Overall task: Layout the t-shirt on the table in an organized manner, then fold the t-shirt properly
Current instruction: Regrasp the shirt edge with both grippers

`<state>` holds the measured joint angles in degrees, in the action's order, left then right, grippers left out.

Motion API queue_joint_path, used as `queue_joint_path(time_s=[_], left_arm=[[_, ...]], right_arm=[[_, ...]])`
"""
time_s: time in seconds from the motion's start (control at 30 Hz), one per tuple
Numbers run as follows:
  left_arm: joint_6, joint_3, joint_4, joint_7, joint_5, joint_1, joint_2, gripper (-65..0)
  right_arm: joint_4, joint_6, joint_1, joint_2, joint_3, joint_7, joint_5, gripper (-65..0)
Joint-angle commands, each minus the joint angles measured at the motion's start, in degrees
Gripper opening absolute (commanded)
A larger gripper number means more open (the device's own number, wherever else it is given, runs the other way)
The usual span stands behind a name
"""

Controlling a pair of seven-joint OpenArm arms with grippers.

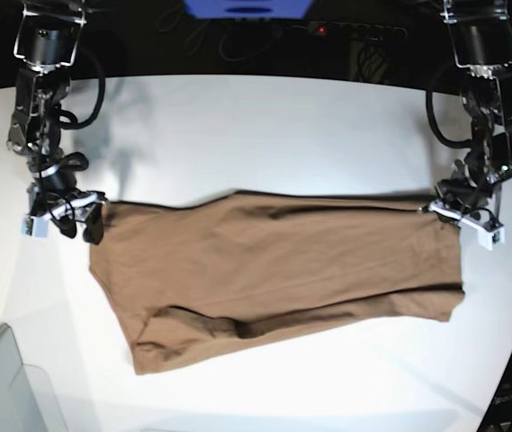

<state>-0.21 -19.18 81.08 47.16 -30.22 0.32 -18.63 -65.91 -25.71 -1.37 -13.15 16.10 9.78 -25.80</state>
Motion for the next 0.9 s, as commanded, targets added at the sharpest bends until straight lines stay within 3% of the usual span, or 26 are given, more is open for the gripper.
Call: queue_joint_path(time_s=[0.0, 0.23, 0.6, 0.7, 0.87], left_arm=[[-0.1, -0.9, 0.9, 0.2, -0.4, -0.9, -0.3, -64.8], [-0.1, -1.9, 0.9, 0.4, -0.3, -0.4, -0.2, -64.8], [-0.1, -2.0, 0.9, 0.4, -0.4, 0.3, 0.3, -64.8], [-0.1, -2.1, 0.9, 0.4, -0.4, 0.3, 0.7, -64.8], [-0.1, -2.1, 0.9, 0.4, -0.4, 0.4, 0.7, -64.8]], right_arm=[[0.2, -0.7, -0.7, -0.3, 0.2, -1.5, -0.6, -28.3], [1.3, -0.9, 2.5, 1.2, -0.1, -1.4, -0.6, -28.3], [-4.5, -1.0, 7.7, 2.2, -9.8, -1.5, -0.6, -29.0], [-4.9, -1.0, 7.4, 2.0, -9.8, -1.5, -0.7, -37.1], [-6.5, -1.0, 6.0, 1.3, -9.2, -1.5, -0.8, -65.0]])
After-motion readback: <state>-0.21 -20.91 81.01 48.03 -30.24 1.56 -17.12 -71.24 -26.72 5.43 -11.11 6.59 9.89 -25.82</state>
